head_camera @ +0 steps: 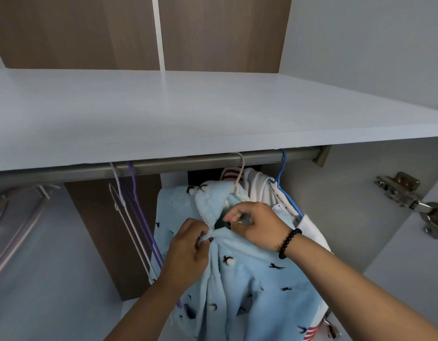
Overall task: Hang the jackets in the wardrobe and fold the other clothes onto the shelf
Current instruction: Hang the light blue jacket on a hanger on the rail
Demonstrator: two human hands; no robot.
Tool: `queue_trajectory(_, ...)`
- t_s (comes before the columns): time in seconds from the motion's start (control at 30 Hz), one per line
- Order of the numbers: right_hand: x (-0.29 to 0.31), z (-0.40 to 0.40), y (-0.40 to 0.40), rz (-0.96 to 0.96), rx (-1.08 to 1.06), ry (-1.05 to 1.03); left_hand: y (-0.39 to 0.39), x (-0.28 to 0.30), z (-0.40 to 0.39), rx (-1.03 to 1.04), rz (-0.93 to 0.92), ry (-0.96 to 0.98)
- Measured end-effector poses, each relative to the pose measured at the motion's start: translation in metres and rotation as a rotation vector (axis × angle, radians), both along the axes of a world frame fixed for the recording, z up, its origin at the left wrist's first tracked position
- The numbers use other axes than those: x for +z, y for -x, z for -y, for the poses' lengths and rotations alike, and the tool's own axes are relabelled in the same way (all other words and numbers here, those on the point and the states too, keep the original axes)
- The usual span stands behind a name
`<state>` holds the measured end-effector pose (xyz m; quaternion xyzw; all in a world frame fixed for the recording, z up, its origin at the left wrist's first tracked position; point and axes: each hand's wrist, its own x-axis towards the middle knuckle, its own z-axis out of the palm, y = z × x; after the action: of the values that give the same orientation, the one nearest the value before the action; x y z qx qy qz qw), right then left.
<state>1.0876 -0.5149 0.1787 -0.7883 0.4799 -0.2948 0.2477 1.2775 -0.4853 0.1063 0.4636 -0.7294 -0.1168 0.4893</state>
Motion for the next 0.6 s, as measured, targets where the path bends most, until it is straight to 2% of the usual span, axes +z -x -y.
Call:
queue_trajectory(0.33, -0.002, -0.005, 0.003, -0.023, -0.016, 0.001, -0.005, -0.009, -0.009, -0.031, -0.128, -0.07)
queue_trajectory(0.6, -0.008, -0.014, -0.002, -0.031, 0.026, 0.014, -0.002, -0.013, -0.005, 0.148, -0.07, -0.021)
